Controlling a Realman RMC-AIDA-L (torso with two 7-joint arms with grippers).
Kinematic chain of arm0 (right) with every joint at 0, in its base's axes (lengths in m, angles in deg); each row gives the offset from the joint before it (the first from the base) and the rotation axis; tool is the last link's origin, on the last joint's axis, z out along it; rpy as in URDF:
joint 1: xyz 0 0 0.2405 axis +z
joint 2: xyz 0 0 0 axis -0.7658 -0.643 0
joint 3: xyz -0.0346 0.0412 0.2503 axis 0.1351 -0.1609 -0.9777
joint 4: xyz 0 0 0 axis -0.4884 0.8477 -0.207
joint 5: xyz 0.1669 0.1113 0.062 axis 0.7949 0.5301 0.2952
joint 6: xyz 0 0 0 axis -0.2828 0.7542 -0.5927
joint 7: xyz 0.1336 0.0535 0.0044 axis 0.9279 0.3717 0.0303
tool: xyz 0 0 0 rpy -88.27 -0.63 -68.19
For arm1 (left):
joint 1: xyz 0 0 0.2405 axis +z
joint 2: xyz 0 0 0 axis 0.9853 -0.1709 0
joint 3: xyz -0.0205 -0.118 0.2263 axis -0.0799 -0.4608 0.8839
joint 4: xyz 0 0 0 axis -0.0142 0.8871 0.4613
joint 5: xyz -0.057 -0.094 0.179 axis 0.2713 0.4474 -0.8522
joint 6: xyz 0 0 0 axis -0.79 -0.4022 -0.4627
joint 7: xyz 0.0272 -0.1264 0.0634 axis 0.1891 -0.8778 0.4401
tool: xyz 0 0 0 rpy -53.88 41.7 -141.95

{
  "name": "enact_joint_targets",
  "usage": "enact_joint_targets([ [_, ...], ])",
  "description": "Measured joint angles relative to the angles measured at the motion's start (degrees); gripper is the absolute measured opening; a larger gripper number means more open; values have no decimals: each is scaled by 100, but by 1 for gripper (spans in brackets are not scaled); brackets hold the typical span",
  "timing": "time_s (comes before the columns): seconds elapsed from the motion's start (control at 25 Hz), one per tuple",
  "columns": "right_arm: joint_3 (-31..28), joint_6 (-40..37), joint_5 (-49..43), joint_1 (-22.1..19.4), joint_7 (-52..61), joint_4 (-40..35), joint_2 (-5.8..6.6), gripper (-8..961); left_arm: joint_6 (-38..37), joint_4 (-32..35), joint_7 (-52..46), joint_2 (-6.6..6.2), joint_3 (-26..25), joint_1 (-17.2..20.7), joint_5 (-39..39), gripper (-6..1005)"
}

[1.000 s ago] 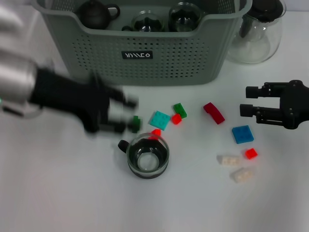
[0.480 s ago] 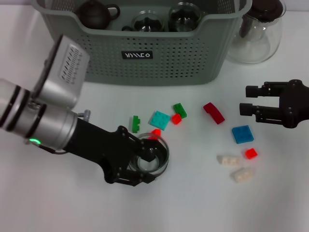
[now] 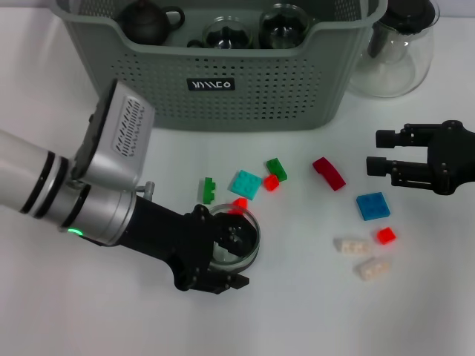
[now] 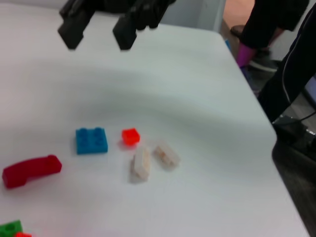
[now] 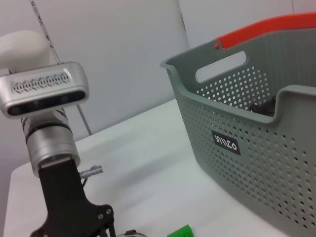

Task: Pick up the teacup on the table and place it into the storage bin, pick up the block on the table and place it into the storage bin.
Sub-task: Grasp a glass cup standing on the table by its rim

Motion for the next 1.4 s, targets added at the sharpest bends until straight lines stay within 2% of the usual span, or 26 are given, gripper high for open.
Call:
enact_joint_targets([
  [0.24,0,0,0,6,1,33,1,595,347,-123,-13,0,108,0,0,443],
  [0.64,0,0,0,7,4,34,15,595,313,2,-77,-1,47,48,-53,444],
  [0.84,0,-4,0,17,1,35,17,595,376,35,-243,1,319,54,-99,438],
  [1.04,0,-6,0,26,4,35,17,595,742,312,-1237,0,759,28,-336,406],
  [1.12,0,-5,0,26,4,35,17,595,785,341,-1353,0,823,23,-354,393],
  [1.24,0,-3,0,25,-1,39,17,596,700,470,-1413,-1,850,37,-391,295],
  [1.32,0,-2,0,22,-2,43,17,596,352,690,-1416,-1,738,68,-345,230],
  [1.4,0,-2,0,19,-2,44,21,596,182,778,-1416,-1,665,71,-313,201],
])
